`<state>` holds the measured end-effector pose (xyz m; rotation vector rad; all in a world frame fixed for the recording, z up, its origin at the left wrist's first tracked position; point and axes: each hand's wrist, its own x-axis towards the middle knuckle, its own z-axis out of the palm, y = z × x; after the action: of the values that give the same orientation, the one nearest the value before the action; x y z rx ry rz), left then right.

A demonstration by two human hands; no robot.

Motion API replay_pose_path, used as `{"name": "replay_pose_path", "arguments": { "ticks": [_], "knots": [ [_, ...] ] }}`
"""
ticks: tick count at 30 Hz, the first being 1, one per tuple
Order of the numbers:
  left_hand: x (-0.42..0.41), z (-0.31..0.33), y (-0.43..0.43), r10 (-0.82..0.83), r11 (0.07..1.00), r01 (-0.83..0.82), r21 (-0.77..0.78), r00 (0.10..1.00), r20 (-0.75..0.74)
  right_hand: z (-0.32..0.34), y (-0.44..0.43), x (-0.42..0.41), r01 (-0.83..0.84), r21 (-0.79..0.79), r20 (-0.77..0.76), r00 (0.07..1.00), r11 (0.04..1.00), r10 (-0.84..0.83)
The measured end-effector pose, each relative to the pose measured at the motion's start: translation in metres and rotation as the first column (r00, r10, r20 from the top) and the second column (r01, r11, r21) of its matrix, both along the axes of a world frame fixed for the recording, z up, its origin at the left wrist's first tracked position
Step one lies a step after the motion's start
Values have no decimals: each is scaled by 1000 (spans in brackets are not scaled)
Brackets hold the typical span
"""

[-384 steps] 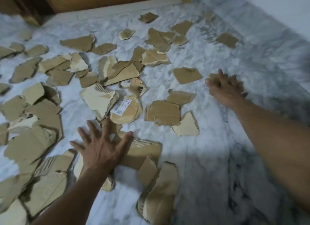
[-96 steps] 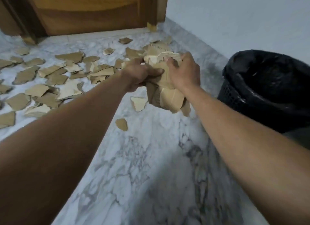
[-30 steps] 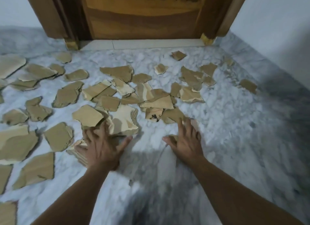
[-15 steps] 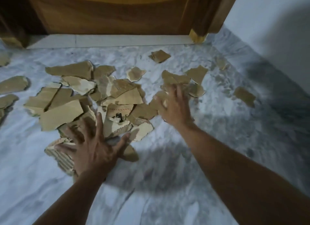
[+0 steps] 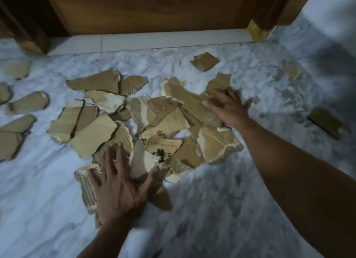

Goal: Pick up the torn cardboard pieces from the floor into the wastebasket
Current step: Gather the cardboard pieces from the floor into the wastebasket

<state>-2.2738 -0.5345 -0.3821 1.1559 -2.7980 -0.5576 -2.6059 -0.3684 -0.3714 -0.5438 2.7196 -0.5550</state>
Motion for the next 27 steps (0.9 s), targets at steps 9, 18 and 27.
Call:
{"name": "replay_pose_path", "arguments": {
  "ticks": [9, 18, 27],
  "knots": [
    [7, -3, -2, -8, 999, 14, 31, 980, -197, 10, -69, 135, -179, -284, 48, 978, 942, 201],
    [19, 16, -35, 320, 946, -260, 195, 846, -426, 28, -91, 180, -15, -481, 301, 936, 876, 181],
    [2, -1, -81, 112, 992, -109, 69, 993, -32, 10, -68, 230, 399, 6, 141, 907, 917, -396]
  ]
}}
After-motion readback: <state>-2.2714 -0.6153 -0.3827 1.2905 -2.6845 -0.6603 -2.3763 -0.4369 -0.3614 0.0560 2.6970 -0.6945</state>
